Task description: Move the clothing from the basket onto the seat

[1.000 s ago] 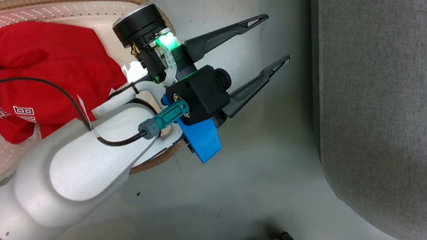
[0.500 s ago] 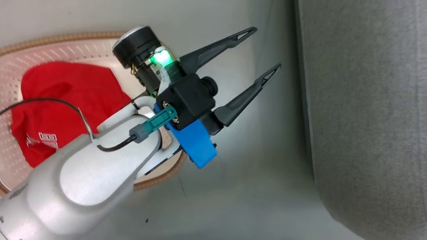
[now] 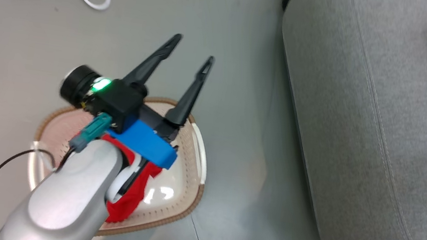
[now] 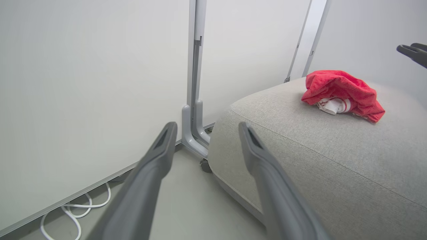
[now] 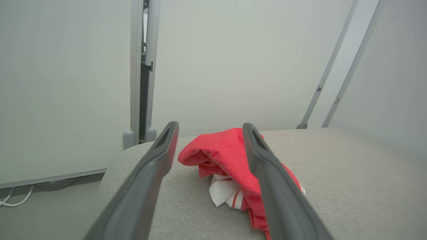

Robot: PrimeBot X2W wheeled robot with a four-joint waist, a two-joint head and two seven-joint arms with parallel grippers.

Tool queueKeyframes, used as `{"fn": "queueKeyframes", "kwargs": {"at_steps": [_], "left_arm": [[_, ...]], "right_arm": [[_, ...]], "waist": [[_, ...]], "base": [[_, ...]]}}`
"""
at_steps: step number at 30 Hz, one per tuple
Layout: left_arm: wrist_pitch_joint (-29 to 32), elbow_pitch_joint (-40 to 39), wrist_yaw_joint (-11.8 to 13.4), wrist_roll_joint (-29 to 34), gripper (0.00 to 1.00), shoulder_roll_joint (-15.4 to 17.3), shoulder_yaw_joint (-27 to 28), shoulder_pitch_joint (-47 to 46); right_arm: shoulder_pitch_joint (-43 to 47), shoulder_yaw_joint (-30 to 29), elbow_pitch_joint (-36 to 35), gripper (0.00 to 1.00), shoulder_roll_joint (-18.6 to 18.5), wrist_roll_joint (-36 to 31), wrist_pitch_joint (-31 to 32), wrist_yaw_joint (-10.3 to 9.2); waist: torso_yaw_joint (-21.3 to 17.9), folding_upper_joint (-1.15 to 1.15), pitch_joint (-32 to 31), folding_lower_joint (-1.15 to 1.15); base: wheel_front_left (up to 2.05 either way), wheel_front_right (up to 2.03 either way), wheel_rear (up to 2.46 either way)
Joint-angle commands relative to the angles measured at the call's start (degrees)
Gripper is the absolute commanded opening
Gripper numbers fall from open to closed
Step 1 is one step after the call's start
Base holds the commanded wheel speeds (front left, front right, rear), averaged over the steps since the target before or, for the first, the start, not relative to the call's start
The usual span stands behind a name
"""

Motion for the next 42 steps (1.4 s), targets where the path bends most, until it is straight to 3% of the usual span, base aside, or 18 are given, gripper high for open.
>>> {"fn": "queueKeyframes", "kwargs": {"at_steps": [1, 14, 23, 42], "left_arm": [[-0.2, -0.7, 0.3, 0.5, 1.0, -0.1, 1.8, 2.2], [-0.2, -3.0, -0.4, 4.3, 1.0, -2.9, 17.3, 15.4], [-0.2, -4.3, -1.9, 7.2, 1.0, -5.7, 24.9, 23.5], [-0.2, -3.7, -5.5, 10.9, 1.0, -8.1, 30.2, 32.8]], "right_arm": [[2.2, 1.3, -0.7, 1.0, 0.8, 0.3, -0.1, -0.06], [10.2, 13.4, -5.3, 1.0, 4.3, 0.9, -0.1, -0.06], [15.9, 17.7, -6.2, 1.0, 7.7, 1.7, -0.1, -0.06], [24.9, 21.2, -4.1, 1.0, 11.1, 3.3, -0.1, -0.06]], "waist": [[3.3, 0.0, -5.1, 0.02], [9.1, 0.0, -14.8, 0.02], [11.8, 0.0, -20.2, 0.02], [13.2, 0.0, -25.1, 0.02]], "base": [[0.0, 0.0, 0.0], [0.0, 0.0, 0.0], [0.0, 0.0, 0.0], [0.0, 0.0, 0.0]]}}
